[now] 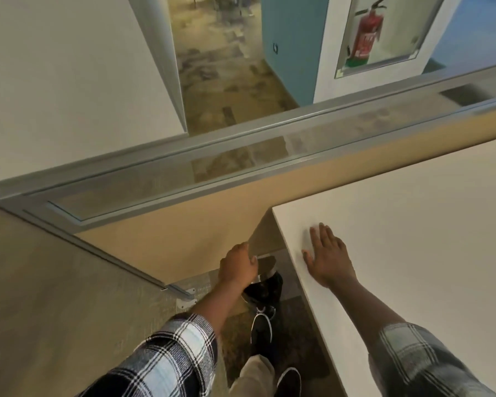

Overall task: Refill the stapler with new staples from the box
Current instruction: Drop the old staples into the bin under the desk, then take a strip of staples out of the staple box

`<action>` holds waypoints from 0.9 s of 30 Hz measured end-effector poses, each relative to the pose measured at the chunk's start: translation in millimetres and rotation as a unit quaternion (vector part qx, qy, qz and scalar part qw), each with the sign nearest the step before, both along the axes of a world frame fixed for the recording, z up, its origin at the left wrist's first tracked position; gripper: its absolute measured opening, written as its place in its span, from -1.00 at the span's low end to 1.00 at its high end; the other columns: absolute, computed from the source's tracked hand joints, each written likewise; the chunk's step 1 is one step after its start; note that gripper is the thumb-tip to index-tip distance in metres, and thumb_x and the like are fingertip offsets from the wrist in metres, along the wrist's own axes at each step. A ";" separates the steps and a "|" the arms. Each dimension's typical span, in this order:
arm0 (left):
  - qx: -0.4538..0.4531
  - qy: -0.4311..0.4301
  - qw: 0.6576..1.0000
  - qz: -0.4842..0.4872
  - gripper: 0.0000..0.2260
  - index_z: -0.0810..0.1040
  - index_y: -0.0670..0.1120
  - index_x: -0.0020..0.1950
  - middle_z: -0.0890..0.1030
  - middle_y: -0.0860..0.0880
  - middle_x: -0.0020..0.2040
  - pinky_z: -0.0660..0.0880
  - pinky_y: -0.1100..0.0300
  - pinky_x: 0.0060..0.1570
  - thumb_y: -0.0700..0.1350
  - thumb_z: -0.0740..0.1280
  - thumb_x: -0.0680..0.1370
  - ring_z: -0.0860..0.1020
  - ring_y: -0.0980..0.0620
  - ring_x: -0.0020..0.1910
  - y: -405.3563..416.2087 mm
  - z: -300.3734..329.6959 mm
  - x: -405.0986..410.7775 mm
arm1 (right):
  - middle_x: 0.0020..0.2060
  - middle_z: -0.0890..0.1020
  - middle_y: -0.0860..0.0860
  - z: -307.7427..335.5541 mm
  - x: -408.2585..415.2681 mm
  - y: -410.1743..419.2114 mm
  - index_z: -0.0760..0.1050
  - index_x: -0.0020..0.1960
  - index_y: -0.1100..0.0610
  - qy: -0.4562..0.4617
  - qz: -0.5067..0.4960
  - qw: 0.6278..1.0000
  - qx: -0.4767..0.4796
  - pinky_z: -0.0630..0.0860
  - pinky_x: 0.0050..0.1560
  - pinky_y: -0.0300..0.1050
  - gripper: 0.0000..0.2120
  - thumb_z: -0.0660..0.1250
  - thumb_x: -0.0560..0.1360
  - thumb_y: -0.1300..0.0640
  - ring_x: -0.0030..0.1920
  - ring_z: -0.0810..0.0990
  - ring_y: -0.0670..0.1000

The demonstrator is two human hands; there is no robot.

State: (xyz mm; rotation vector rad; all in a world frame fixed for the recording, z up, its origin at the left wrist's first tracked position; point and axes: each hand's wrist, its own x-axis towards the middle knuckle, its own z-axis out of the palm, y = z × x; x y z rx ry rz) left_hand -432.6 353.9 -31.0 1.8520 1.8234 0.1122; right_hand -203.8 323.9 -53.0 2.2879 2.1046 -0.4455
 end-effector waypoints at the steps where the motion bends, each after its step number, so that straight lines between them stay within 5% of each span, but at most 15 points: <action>1: 0.008 0.012 1.000 -0.018 -0.55 0.34 -0.13 0.46 0.48 -0.14 0.38 0.44 -0.02 0.26 -0.03 0.25 0.59 0.47 -0.16 0.32 -0.2 6.0 1.4 | 0.57 -0.03 0.15 3.2 0.0 -2.1 -0.10 0.57 0.10 0.003 -0.002 1.000 0.001 0.02 0.52 0.07 -0.36 -0.11 0.60 -0.19 0.57 -0.07 0.12; 12: 0.115 0.034 0.976 -0.180 -0.52 0.25 -0.15 0.51 0.39 -0.13 0.46 0.37 0.03 0.33 -0.03 0.18 0.61 0.43 -0.13 0.37 -7.4 57.4 56.7 | 0.57 0.05 0.12 48.7 26.1 -63.4 -0.01 0.56 0.07 -0.007 -0.064 0.997 0.047 0.04 0.52 0.06 -0.41 -0.09 0.61 -0.17 0.57 -0.01 0.11; 16: 0.180 0.045 0.950 -0.250 -0.47 0.13 -0.17 0.55 0.22 -0.15 0.56 0.19 0.01 0.47 0.00 0.14 0.63 0.22 -0.08 0.52 -5.1 61.0 93.5 | 0.57 0.01 0.10 59.1 39.9 -81.6 -0.11 0.56 0.12 -0.012 -0.134 0.989 0.060 -0.02 0.52 0.03 -0.36 -0.08 0.61 -0.18 0.57 -0.05 0.09; 20: 0.223 0.044 0.912 -0.342 -0.42 0.01 -0.19 0.57 0.08 -0.18 0.60 0.12 -0.04 0.52 0.02 0.10 0.64 0.06 -0.10 0.58 -7.7 64.4 135.2 | 0.57 -0.02 0.12 67.9 58.0 -108.1 -0.16 0.56 0.17 -0.033 -0.209 0.975 0.074 -0.05 0.52 0.01 -0.34 -0.08 0.61 -0.17 0.57 -0.07 0.09; 27: 0.263 -0.007 0.825 -0.501 -0.41 0.08 -0.23 0.55 0.18 -0.23 0.56 0.22 -0.07 0.48 -0.01 0.17 0.61 0.16 -0.15 0.55 -41.0 63.7 216.0 | 0.56 0.06 0.14 82.6 81.5 -177.5 -0.08 0.55 0.21 -0.072 -0.355 0.928 0.084 0.04 0.52 0.03 -0.36 -0.01 0.61 -0.11 0.57 0.00 0.10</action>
